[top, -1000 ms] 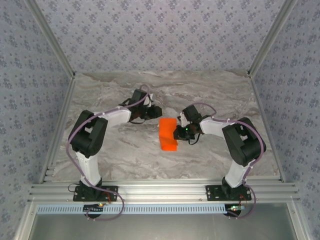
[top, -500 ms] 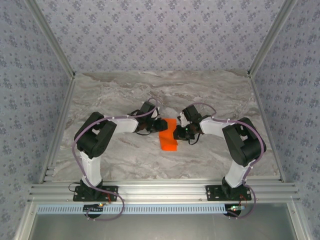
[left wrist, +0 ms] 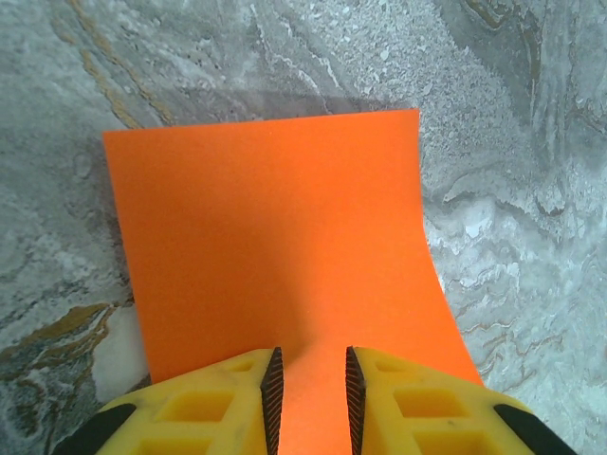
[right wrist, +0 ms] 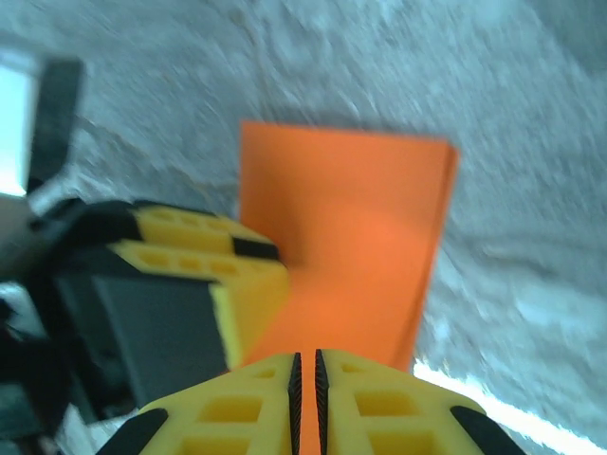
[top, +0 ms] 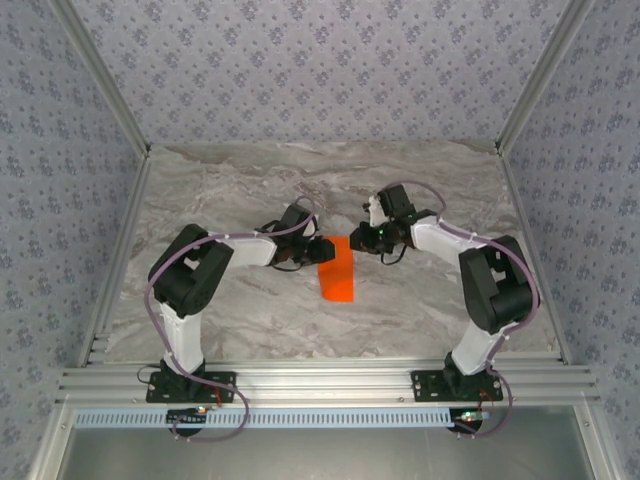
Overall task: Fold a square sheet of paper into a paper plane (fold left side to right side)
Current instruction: Hold the square sheet of paper at the center of the table.
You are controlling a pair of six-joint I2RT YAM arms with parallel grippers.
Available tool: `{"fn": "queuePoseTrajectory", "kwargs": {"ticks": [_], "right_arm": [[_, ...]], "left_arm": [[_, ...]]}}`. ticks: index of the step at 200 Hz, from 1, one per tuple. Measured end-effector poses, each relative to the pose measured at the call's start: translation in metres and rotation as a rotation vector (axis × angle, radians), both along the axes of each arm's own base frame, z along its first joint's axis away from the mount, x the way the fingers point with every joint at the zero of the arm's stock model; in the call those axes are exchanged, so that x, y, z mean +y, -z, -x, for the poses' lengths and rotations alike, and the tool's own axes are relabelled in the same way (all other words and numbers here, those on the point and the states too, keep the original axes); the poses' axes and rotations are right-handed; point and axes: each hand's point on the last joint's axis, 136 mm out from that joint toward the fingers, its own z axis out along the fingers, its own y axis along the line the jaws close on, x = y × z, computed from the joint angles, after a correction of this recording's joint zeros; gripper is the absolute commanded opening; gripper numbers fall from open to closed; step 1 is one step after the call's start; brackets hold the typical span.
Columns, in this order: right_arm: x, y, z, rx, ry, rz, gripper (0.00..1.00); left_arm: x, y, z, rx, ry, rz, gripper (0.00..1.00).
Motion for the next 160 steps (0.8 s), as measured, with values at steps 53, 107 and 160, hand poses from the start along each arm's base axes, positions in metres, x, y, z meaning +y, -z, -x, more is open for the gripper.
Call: {"fn": "queuePoseTrajectory", "kwargs": {"ticks": [53,107,160], "right_arm": [[0.013,0.033,-0.023,0.054,-0.004,0.005,0.16],[0.018,0.057,-0.027,0.105,-0.012,0.028,0.16],[0.017,0.060,-0.025,0.103,-0.017,0.048,0.16]], "left_arm": [[0.000,0.000,0.000,0.000,-0.003,-0.003,0.26],[0.000,-0.001,0.000,-0.006,-0.001,-0.005,0.28],[0.003,-0.006,0.009,-0.018,0.020,-0.019,0.33]]}}
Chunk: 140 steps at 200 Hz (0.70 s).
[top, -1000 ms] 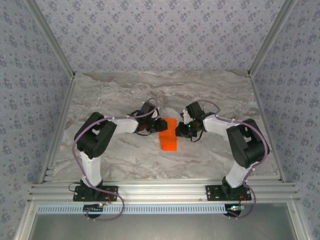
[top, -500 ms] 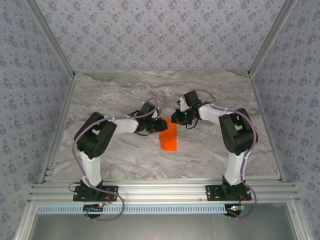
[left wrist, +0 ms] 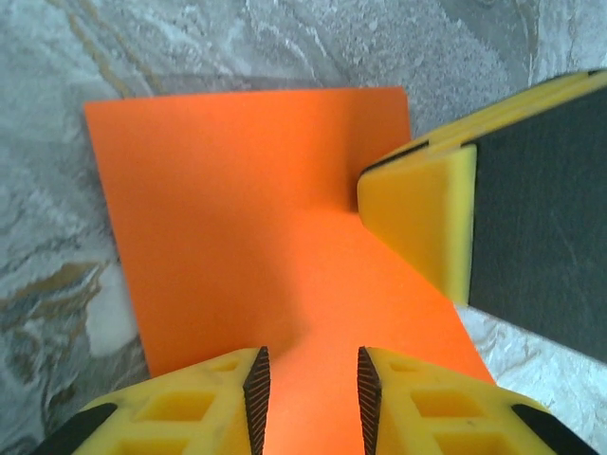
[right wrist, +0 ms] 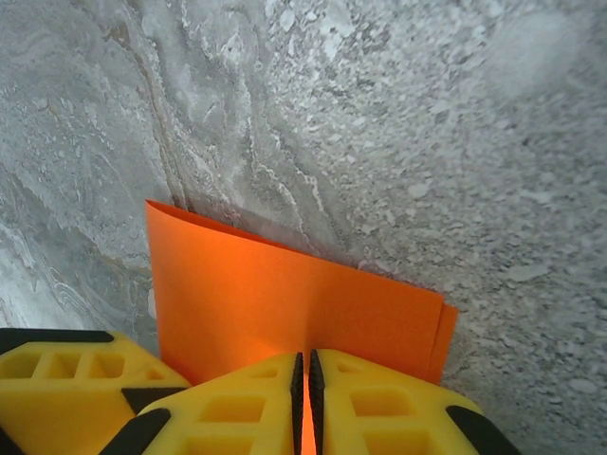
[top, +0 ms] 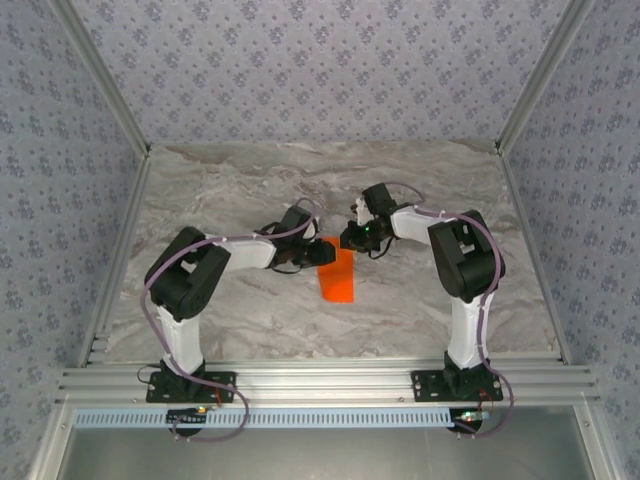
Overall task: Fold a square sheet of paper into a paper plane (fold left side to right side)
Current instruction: Hold the square sheet of paper at the center of the table, then first fold the square sheet of paper in half at the center of the table.
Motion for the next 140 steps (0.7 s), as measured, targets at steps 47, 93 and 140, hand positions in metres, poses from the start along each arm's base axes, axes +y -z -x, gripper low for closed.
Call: {"fn": "queuePoseTrajectory", "kwargs": {"ticks": [47,93,140], "right_arm": [[-0.002,0.001,0.004,-0.007,-0.005,0.011,0.15],[-0.002,0.001,0.005,-0.012,-0.008,0.015,0.16],[-0.002,0.001,0.005,-0.016,-0.010,0.020,0.15]], "left_arm": [[-0.005,-0.023,0.012,-0.018,0.041,0.056,0.33],[-0.016,-0.024,0.024,-0.011,0.083,0.068,0.33],[-0.011,-0.010,0.031,0.013,0.096,0.038,0.31]]}}
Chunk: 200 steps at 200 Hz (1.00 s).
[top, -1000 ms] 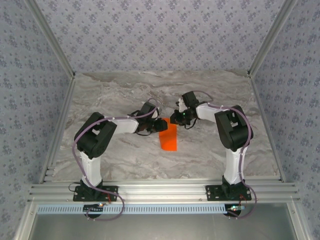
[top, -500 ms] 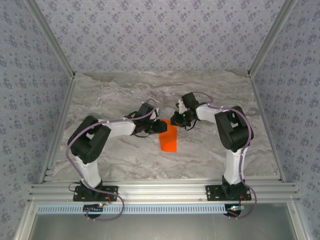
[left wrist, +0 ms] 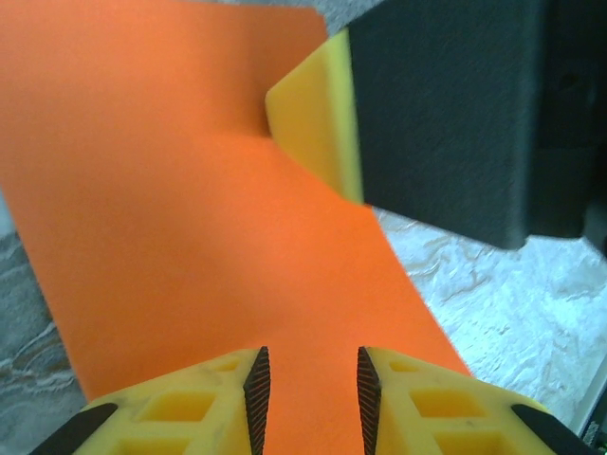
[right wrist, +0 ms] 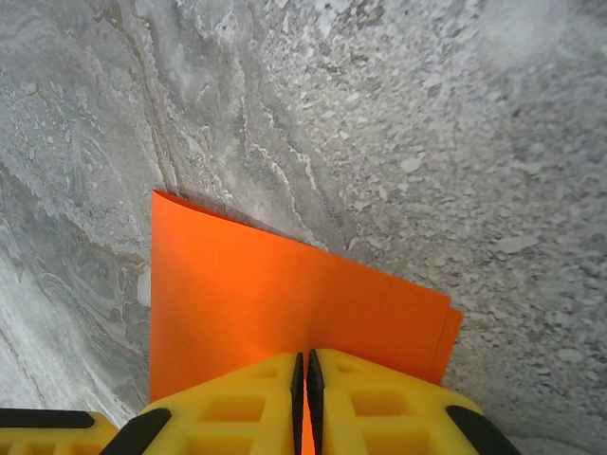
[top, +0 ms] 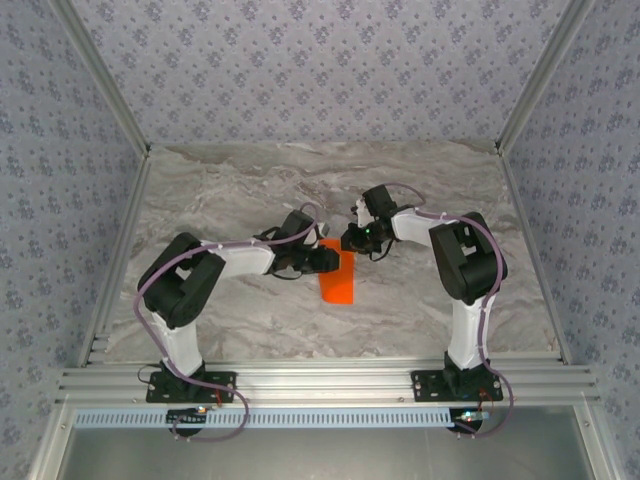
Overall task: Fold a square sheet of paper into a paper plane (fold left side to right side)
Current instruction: First fold the square sheet of paper in half at the center of the table.
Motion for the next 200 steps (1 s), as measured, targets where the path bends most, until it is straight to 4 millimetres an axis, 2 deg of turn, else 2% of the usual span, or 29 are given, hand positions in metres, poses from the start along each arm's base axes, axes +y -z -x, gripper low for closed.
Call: {"fn": "queuePoseTrajectory", "kwargs": {"ticks": [45,106,149,200], "right_arm": [[0.000,0.000,0.001,0.001,-0.003,0.003,0.15],[0.000,0.001,0.003,0.011,-0.006,0.010,0.16],[0.000,0.001,0.005,0.019,-0.009,0.013,0.15],[0.002,0.001,0.009,0.040,-0.021,0.025,0.16]], "left_arm": [[0.009,0.015,0.015,0.031,0.034,-0.032,0.28],[0.014,0.018,0.025,0.016,0.069,-0.044,0.23],[0.022,0.019,0.045,0.027,0.103,-0.049,0.21],[0.017,0.021,0.067,0.026,0.178,-0.044,0.19]]}}
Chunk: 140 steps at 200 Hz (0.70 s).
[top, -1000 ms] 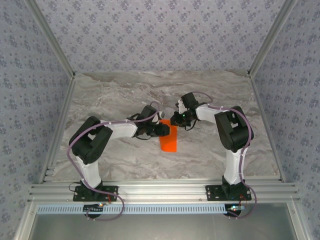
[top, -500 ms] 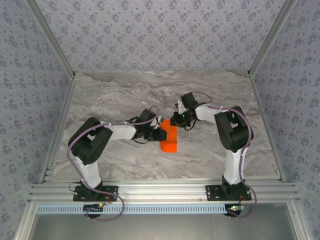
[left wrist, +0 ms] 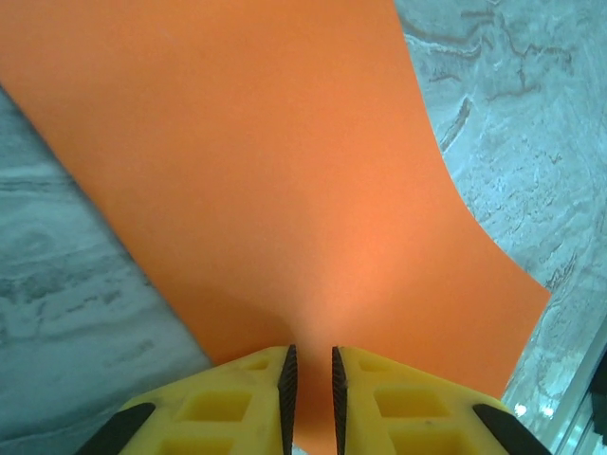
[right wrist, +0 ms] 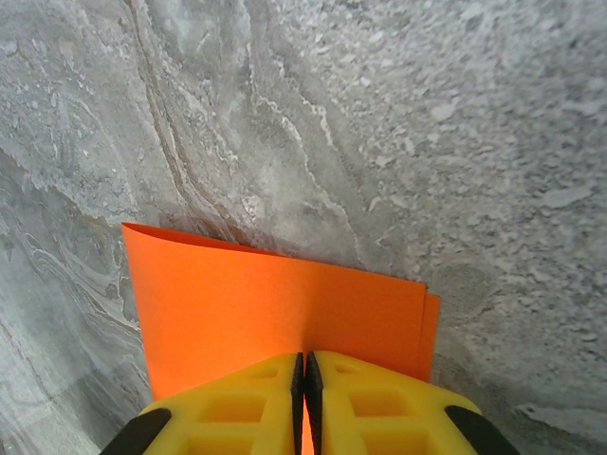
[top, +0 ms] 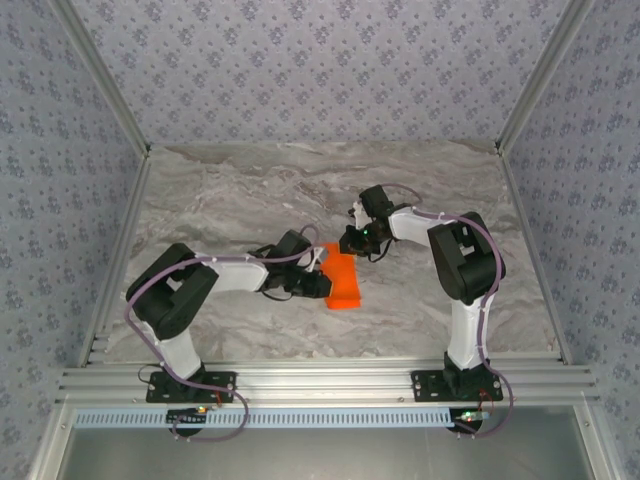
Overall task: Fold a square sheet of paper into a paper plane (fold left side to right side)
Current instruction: First fold the square sheet of paper in half at the center of the table.
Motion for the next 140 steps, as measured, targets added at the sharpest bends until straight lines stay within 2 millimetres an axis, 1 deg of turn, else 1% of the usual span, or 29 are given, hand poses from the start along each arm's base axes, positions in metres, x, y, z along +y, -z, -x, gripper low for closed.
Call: {"fn": "queuePoseTrajectory", "kwargs": {"ticks": [37,76,97,140], "right_arm": [[0.000,0.000,0.002,0.010,-0.002,0.001,0.15],[0.000,0.000,0.003,0.021,-0.003,0.002,0.15],[0.000,0.001,0.003,0.020,-0.009,0.004,0.15],[0.000,0.001,0.003,0.022,-0.009,0.005,0.15]], "left_arm": [[0.000,0.000,0.009,-0.004,0.021,0.002,0.19],[-0.006,0.000,0.026,-0.006,0.071,-0.003,0.19],[-0.006,0.002,0.036,0.005,0.092,-0.013,0.19],[-0.005,0.001,0.046,0.008,0.111,-0.023,0.19]]}}
